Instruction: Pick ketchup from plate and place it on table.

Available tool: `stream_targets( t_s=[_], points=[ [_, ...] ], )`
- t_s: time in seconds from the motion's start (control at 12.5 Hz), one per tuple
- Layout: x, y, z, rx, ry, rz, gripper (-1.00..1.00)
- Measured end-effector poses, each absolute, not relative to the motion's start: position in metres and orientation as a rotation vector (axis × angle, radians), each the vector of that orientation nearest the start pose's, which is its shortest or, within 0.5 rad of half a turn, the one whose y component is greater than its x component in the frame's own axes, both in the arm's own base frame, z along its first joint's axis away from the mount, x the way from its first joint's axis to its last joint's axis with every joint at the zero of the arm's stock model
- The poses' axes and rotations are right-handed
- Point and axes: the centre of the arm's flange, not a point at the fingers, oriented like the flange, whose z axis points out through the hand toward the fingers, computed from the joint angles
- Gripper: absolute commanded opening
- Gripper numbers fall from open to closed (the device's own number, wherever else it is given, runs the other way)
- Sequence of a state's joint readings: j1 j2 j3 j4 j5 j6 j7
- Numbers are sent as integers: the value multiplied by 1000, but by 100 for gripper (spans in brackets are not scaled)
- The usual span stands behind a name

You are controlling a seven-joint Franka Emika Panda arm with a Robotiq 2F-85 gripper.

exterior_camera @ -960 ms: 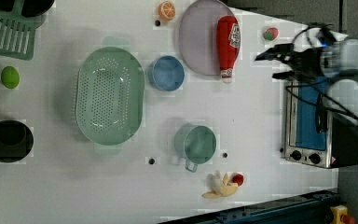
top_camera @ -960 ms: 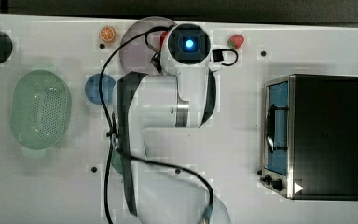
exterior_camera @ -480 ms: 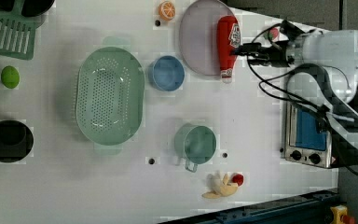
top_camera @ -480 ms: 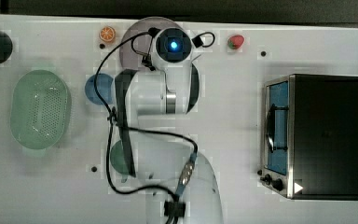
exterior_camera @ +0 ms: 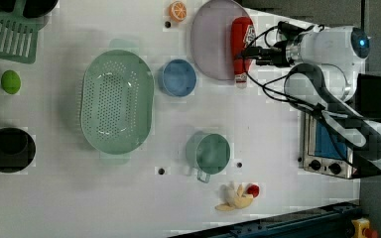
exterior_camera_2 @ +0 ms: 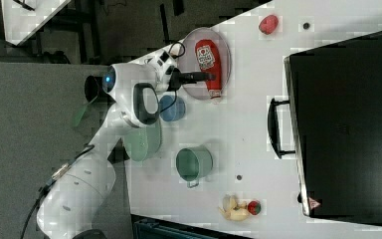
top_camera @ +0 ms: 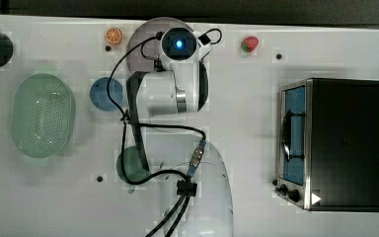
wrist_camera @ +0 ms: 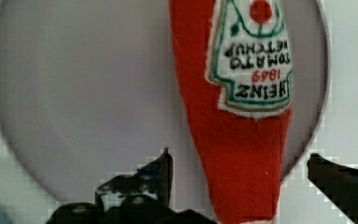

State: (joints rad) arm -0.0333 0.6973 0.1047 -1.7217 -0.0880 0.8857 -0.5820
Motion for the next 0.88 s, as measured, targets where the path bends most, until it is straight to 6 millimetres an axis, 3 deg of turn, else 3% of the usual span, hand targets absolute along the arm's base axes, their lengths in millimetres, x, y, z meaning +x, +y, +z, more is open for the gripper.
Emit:
stream_targets(
  t_s=[0.64,0.72,0.88],
  points=[
    [685,49,158,-3080,118,-261,100],
    [686,49,154,-3074,114,-290,93],
    [682,47,144,-3077,116,-286,43]
  ],
)
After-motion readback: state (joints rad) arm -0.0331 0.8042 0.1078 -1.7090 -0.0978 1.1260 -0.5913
